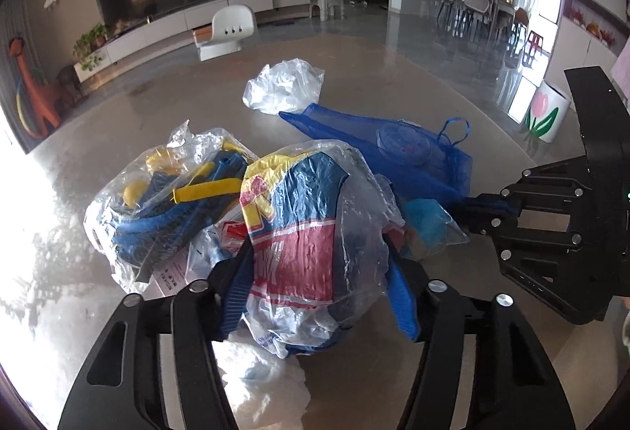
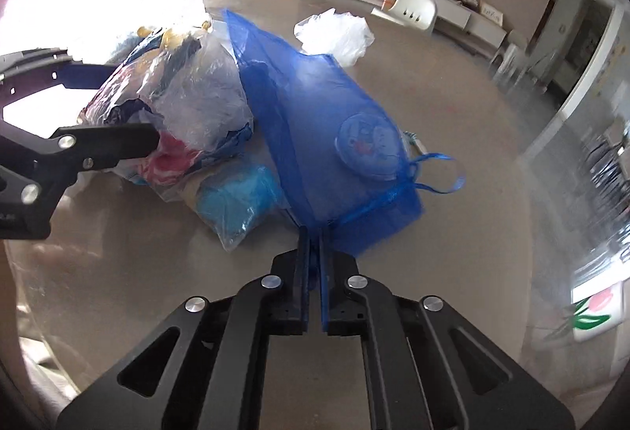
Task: Collect trash
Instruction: 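Grasp the printed plastic bag with the left tool while the right grasps the blue mesh bag, then carry both bags to the white bin and open both tools over it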
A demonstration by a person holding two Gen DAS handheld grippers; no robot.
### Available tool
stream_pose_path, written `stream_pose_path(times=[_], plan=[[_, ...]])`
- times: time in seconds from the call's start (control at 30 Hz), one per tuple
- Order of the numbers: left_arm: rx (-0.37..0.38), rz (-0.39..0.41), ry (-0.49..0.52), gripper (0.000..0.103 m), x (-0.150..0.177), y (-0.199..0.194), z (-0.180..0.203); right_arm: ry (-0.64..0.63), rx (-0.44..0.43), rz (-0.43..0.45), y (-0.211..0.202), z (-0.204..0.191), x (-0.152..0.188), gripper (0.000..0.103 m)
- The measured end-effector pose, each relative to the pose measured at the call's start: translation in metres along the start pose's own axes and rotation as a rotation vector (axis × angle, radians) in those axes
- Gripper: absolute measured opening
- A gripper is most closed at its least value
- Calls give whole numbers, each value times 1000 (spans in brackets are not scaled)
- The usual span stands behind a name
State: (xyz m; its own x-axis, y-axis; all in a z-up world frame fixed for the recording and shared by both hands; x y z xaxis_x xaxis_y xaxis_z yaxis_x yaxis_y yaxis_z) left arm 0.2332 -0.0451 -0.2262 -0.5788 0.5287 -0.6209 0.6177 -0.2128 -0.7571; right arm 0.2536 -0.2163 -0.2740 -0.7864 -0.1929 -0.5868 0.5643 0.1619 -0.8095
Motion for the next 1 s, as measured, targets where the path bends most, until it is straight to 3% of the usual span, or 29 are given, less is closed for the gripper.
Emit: stream_pose_path(times=[0.2, 0.47, 0.67, 0.9, 1.0], plan=[[9, 77, -37, 43, -6, -33, -6, 42, -31, 75, -33, 0, -5, 4], [-35, 162, -24, 43, -20, -94, -9, 117, -101, 204, -104, 7, -11, 4], [-33, 220, 2, 43, -39, -129, 11, 201, -165, 262, -159, 23, -12, 4], [35, 277, 56, 43, -62, -146, 63, 262, -109, 325, -215, 54, 8, 4], [99, 286, 74, 43, -69, -145, 94, 314, -55, 339, -238, 74, 27, 4]])
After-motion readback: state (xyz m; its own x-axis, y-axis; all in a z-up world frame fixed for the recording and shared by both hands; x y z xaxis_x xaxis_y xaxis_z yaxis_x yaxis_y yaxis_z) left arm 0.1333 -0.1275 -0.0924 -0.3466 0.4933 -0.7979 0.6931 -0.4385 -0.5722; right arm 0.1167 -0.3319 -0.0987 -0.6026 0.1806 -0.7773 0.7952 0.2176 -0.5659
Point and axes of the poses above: each gripper's, at about its wrist camera, not at the fingertips, and y roughly the way its jaws point, z to its right, x to its underside, the point moved 5 cm from there along y, roughly the way its jaws point, and after that the axes turned 15 degrees about y, right-handed, at the moved point
